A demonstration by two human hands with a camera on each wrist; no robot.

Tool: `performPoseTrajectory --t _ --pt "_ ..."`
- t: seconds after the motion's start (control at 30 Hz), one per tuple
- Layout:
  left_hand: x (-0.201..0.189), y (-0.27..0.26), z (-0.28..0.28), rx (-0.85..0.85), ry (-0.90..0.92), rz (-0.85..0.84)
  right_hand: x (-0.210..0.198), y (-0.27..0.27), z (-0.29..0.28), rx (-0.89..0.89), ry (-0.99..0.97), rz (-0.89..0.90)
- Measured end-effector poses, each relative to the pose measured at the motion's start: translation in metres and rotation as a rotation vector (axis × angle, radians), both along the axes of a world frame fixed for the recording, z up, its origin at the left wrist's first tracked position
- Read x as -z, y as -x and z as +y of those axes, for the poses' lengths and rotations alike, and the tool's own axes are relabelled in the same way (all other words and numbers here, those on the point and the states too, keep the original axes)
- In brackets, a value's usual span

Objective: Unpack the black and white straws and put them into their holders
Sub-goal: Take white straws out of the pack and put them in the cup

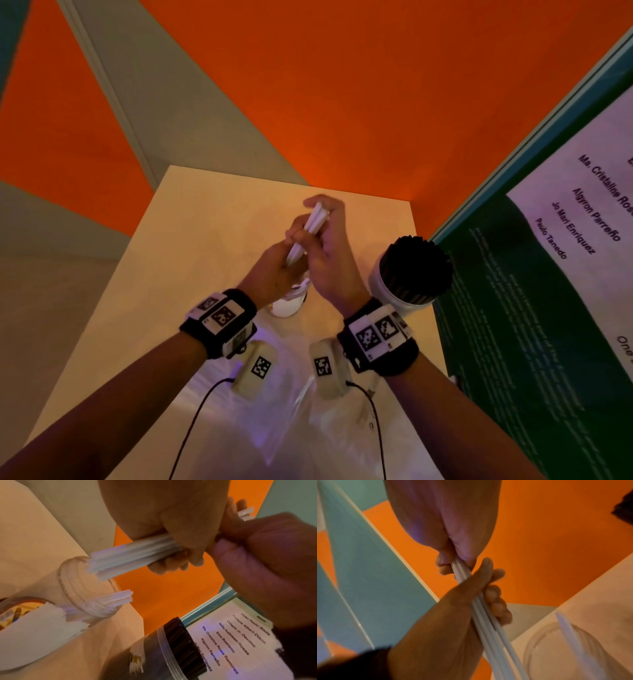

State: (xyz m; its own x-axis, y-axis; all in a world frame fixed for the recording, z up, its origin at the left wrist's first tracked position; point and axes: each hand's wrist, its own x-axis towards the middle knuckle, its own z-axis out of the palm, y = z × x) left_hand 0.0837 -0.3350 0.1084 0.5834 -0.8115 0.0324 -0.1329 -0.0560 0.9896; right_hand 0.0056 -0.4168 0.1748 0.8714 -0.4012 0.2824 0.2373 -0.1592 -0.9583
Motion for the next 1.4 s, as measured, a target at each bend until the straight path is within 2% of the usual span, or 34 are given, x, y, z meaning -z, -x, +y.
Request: performPoseTrajectory --t 0.07,0.17,0.2,0.3,0.5,0.67,0.8,1.07,1.13,1.17,1.23,1.3,1.33,1.4 --pt "0.01 -0.012 0.002 -0.028 -0.098 -0.092 -0.007 -0.008 -0.016 0.036 -0.043 -0.071" --pt "0.034 -0.025 0.015 -0.091 -0.269 -0.44 -0.005 -0.016 -0.038 0.127 -0.056 -0.121" --pt "0.045 -0.028 0.02 -0.081 -0.341 -0.504 -0.001 -0.017 -0.041 0.151 -0.044 -0.118" --pt "0.065 -0.032 0.026 -0.026 -0.499 -0.432 0.019 -0.02 -0.04 0.188 -0.049 -0.056" --pt "0.08 -0.037 0.024 0.028 -0.465 -0.223 0.066 -0.026 -0.039 0.187 -0.026 0.141" --pt "0.09 -0.041 0.024 0.066 -0.475 -0.144 0.102 -0.009 -0.05 0.151 -0.021 0.285" --pt "0.099 -0.038 0.029 0.04 -0.425 -0.095 0.121 0.002 -0.052 0.176 -0.035 0.327" --pt "0.1 -0.014 0.065 -0.194 -0.454 -0.279 0.129 0.027 -0.051 0.326 0.086 0.382" --pt "0.096 0.002 0.078 -0.169 -0.505 -0.384 0.13 0.045 -0.05 0.397 0.169 0.413" --pt "0.093 0.012 0.083 -0.114 -0.542 -0.417 0.132 0.056 -0.048 0.389 0.234 0.498" --pt "0.087 0.035 0.089 0.063 -0.635 -0.406 0.136 0.081 -0.043 0.222 0.311 0.812" --pt "0.084 0.06 0.087 0.24 -0.728 -0.392 0.14 0.105 -0.035 -0.093 0.356 1.149" --pt "0.084 0.071 0.085 0.316 -0.771 -0.412 0.142 0.114 -0.028 -0.273 0.39 1.262" --pt "0.084 0.091 0.081 0.433 -0.843 -0.479 0.151 0.127 -0.01 -0.54 0.411 1.308"
